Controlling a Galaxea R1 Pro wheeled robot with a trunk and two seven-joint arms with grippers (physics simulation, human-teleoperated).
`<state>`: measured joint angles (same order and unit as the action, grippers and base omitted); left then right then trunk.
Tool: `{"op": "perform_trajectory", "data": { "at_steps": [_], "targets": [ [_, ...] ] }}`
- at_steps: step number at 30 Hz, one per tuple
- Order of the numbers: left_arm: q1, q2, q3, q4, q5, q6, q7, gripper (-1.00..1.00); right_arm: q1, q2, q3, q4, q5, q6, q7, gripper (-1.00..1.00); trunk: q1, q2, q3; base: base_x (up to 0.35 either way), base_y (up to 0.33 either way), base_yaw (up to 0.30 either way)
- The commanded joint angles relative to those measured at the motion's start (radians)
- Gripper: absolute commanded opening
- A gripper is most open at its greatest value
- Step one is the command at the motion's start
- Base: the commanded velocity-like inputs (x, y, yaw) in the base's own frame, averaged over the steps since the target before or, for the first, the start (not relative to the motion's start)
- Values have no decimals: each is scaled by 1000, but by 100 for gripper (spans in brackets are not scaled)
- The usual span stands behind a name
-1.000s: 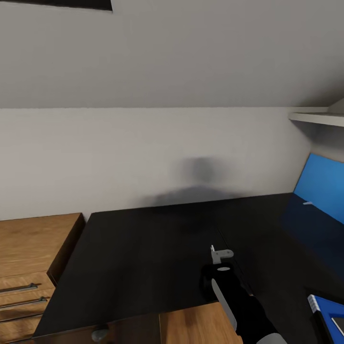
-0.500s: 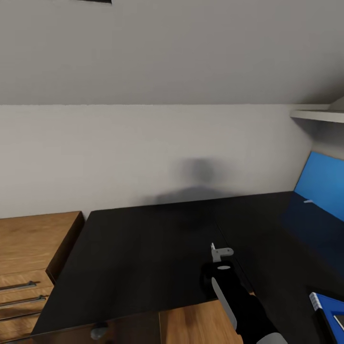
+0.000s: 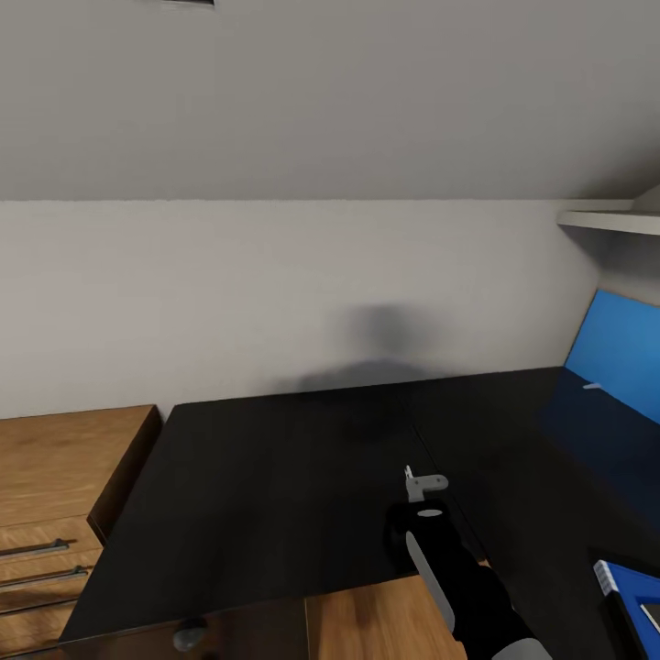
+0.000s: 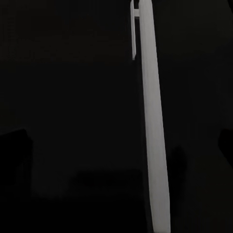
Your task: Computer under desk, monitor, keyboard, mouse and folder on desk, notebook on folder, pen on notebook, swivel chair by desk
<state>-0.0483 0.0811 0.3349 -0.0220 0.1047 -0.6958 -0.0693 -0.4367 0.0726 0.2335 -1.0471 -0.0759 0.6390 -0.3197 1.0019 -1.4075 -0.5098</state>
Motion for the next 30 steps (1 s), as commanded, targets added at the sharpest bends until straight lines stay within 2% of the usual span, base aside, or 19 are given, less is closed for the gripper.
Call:
{"op": "perform_trajectory", "data": {
  "at_steps": [1,13,30],
  "targets": [
    [-1,0,-1,1,10,-3,-7,100,0,0,2,24,-10,5,-7,100,0,0,-1,0,0,0],
    [-1,2,0,1,10,-2,-7,100,0,0,3,24,-10,5,-7,100,0,0,-1,0,-95,0],
    [-1,2,0,2,10,-1,-7,100,0,0,3,24,-10,5,-7,100,0,0,-1,0,-12,0]
  ]
}}
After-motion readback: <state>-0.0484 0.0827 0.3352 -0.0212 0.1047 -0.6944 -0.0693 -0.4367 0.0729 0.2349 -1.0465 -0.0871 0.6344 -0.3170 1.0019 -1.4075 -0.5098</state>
